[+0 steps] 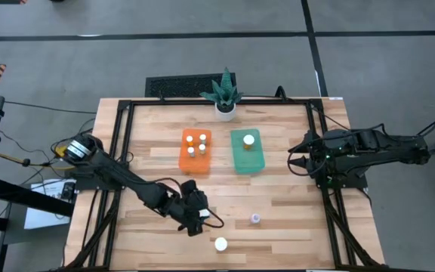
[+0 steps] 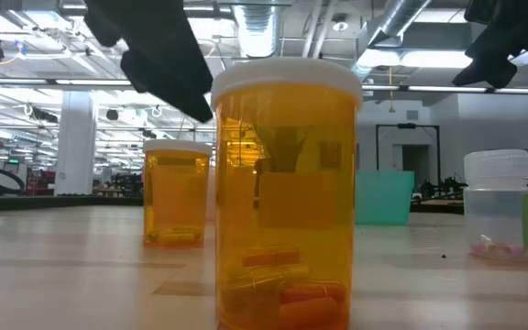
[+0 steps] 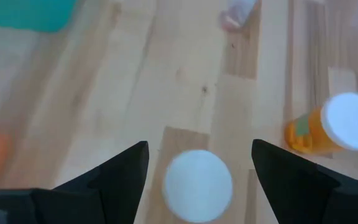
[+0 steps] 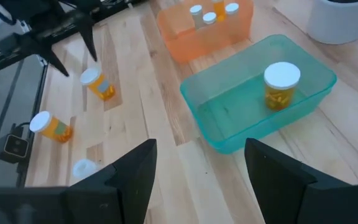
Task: Pick and place medicine bottles into bin by pill shape (circle, oval)
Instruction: Put the top orange pill bottle into the green bin
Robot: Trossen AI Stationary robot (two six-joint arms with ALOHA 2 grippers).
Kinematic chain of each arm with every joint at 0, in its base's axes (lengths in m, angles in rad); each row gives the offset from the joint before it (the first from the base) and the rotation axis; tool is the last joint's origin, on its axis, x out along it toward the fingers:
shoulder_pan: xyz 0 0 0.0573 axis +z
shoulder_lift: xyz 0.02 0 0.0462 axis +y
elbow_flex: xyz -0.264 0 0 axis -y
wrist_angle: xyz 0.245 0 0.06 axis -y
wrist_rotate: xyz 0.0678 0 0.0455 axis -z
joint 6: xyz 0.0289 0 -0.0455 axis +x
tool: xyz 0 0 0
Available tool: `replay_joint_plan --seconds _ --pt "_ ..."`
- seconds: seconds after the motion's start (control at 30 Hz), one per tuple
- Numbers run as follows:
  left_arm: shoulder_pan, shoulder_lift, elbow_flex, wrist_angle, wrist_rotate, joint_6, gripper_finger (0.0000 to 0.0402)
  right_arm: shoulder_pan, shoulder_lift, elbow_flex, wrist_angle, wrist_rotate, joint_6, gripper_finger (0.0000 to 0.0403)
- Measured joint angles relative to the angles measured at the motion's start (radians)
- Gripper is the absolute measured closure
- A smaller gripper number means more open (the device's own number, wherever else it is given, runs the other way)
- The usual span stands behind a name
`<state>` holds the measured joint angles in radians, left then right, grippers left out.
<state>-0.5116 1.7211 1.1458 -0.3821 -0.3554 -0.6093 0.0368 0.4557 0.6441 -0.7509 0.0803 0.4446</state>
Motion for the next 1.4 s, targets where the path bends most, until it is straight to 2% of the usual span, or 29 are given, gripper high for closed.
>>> replay_joint_plan --seconds 0.27,0.4,0.7,1.07,1.27,1.4 --pt "-0.014 0.032 0.001 -0.023 -0.01 -0.002 0.0123 0.0 0.0 0.0 0.0 0.0 -0.001 0.0148" --pt "-0.014 0.032 0.002 -0.038 -0.051 -0.001 0.0123 0.0 0.0 0.0 0.0 0.0 0.0 0.0148" --pt "-0.021 0.032 0.002 -0.051 -0.02 0.001 0.0123 0.0 0.0 0.0 0.001 0.0 0.0 0.0148" --pt "-0.021 0.033 -0.005 -0.045 -0.049 -0.006 0.0123 0.0 0.0 0.0 0.001 0.0 0.0 0.0148" --pt "-0.021 0.073 -0.003 0.019 0.0 -0.013 0.0123 0.0 0.0 0.0 0.001 0.0 0.0 0.0148" --pt "-0.021 0.082 -0.005 -0.013 -0.013 -0.034 0.0123 0.0 0.0 0.0 0.0 0.0 0.0 0.0148"
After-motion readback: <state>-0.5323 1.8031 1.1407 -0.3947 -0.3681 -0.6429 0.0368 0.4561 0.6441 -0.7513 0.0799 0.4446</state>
